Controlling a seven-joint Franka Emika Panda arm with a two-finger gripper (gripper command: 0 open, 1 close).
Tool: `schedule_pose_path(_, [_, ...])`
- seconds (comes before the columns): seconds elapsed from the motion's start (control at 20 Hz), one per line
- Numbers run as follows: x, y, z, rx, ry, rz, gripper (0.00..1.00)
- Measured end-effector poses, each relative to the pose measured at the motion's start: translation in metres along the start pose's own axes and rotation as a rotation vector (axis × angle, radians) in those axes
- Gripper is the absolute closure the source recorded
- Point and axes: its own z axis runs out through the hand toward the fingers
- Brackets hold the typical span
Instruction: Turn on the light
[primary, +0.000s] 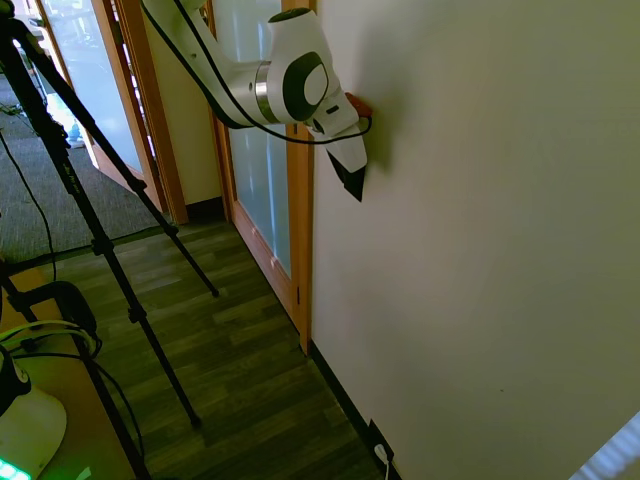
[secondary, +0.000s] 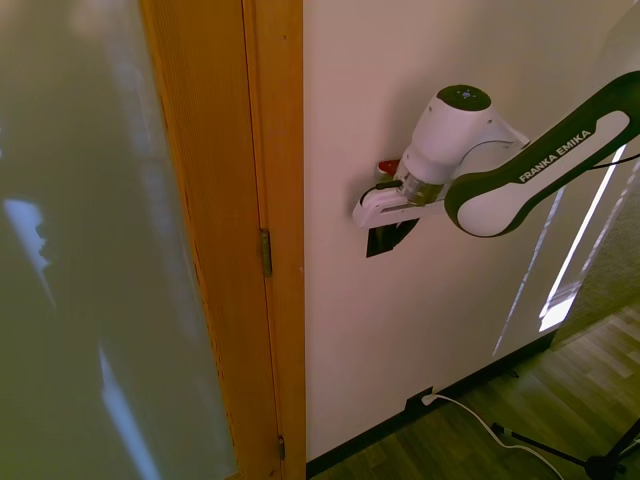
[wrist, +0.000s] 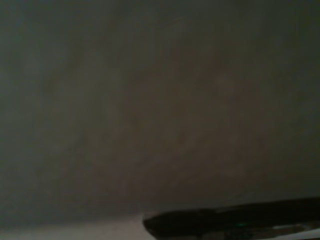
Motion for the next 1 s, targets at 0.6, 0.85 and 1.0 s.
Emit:
schedule_pose_path(0.6, [-0.001,-0.003,-0.007,0.009,0.009,0.026,1.0])
schedule_pose_path(0.85, [0.01,-0.006,-0.05,0.06,0.037,0.068,1.0])
schedule_pose_path(1.0, [0.018,0.002,-0.075,0.084,0.055,0.083,1.0])
